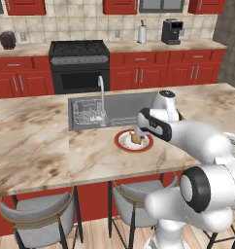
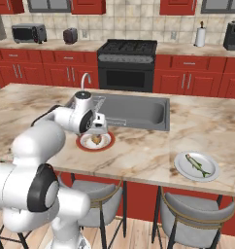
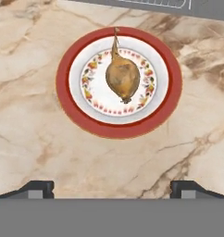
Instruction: Transport the fish and onion to the fridge. Place the fish on the rack containing meat and place the onion on the rack containing the vegetable, ensuring meats and vegetables are on different racks.
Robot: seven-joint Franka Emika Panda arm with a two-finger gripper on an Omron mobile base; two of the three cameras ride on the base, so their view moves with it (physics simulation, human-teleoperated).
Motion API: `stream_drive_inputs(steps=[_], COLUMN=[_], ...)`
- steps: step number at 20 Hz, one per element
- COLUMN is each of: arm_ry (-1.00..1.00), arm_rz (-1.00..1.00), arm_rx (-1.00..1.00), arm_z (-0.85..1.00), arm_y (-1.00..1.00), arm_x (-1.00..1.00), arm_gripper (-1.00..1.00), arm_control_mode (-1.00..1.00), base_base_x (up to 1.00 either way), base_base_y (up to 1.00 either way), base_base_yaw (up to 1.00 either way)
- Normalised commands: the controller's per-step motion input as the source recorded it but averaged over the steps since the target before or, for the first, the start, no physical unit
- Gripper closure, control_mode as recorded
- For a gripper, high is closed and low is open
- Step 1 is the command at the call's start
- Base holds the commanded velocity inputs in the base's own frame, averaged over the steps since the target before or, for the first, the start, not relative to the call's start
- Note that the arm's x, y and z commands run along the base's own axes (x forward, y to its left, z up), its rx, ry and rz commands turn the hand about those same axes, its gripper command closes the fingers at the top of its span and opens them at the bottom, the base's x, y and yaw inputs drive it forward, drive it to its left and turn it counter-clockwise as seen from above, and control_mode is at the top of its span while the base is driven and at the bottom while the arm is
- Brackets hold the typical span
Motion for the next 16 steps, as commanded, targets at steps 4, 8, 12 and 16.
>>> stream_drive_inputs(steps=[4,8,12,16], arm_ry=[0.00,0.00,0.00,0.00], arm_rz=[0.00,0.00,0.00,0.00], arm_rx=[0.00,0.00,0.00,0.00], arm_z=[-0.25,-0.19,-0.19,-0.31], arm_y=[0.00,0.00,0.00,0.02], arm_x=[0.46,0.42,0.41,0.39], arm_gripper=[-1.00,-1.00,-1.00,-1.00], arm_control_mode=[-1.00,-1.00,-1.00,-1.00], base_base_x=[0.00,0.00,0.00,0.00], base_base_y=[0.00,0.00,0.00,0.00], base_base_yaw=[0.00,0.00,0.00,0.00])
